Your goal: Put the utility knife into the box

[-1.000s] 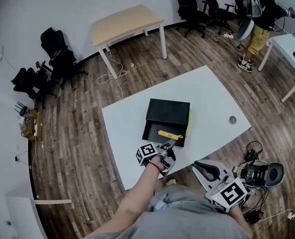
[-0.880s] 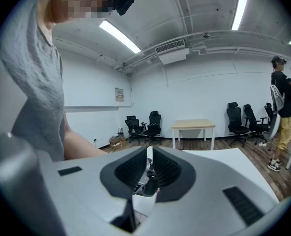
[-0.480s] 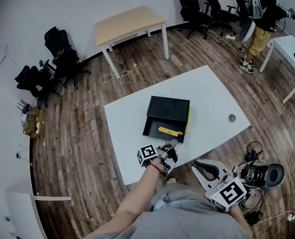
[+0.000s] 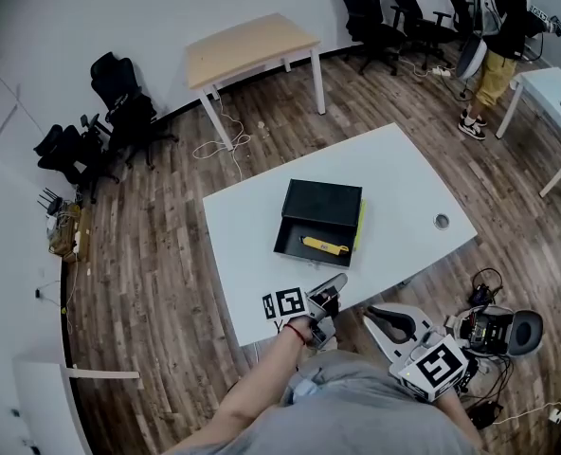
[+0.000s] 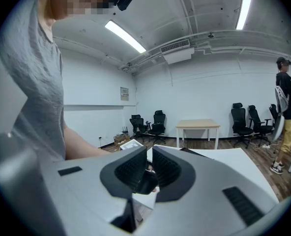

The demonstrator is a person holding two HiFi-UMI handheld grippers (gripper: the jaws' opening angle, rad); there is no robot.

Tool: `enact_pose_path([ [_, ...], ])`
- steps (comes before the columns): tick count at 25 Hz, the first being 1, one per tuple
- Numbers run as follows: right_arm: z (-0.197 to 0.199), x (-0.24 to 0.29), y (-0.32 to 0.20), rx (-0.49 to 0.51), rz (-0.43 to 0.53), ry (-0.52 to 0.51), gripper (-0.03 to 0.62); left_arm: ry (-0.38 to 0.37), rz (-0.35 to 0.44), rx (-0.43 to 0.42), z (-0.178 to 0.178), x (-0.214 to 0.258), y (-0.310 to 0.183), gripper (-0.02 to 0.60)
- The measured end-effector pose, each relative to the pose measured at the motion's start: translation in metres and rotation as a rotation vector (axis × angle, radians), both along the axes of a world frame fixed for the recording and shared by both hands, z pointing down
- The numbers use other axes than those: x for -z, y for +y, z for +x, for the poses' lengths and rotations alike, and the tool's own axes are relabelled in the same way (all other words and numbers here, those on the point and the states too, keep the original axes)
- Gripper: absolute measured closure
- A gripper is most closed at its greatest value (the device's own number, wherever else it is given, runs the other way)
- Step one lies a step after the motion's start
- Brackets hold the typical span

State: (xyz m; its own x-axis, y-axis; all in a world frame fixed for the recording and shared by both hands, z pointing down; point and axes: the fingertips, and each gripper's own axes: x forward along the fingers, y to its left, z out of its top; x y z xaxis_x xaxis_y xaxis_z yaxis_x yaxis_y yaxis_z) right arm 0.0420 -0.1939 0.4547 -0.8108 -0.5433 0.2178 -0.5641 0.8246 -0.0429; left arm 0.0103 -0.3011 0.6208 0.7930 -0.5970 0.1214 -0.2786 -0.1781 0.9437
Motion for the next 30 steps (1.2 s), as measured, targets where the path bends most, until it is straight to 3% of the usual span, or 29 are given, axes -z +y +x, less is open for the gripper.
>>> enact_pose_path([
  [5,0.001,-0.002,0.005,0.009,0.001,-0.002,0.562,-0.218,0.217,-0.043,-0.006,0.018,0.018,0.565],
  [11,0.004,0.001,0.006,0.008,-0.003,-0.007,0.562,-0.394,0.477,-0.063,-0.006,0.051,0.044,0.565],
  [15,0.005,0.002,0.007,0.005,0.004,-0.017,0.562,-0.486,0.574,-0.090,-0.004,0.067,0.061,0.565],
  [20,0.005,0.002,0.014,0.009,0.014,-0.023,0.562,-0.546,0.664,-0.126,0.003,0.083,0.086,0.565],
  [26,0.006,0.004,0.029,0.010,0.018,-0.032,0.562,-0.660,0.778,-0.106,0.004,0.107,0.109,0.565],
  [30,0.007,0.004,0.038,0.011,0.015,-0.047,0.562,-0.683,0.831,-0.103,0.008,0.123,0.124,0.565],
])
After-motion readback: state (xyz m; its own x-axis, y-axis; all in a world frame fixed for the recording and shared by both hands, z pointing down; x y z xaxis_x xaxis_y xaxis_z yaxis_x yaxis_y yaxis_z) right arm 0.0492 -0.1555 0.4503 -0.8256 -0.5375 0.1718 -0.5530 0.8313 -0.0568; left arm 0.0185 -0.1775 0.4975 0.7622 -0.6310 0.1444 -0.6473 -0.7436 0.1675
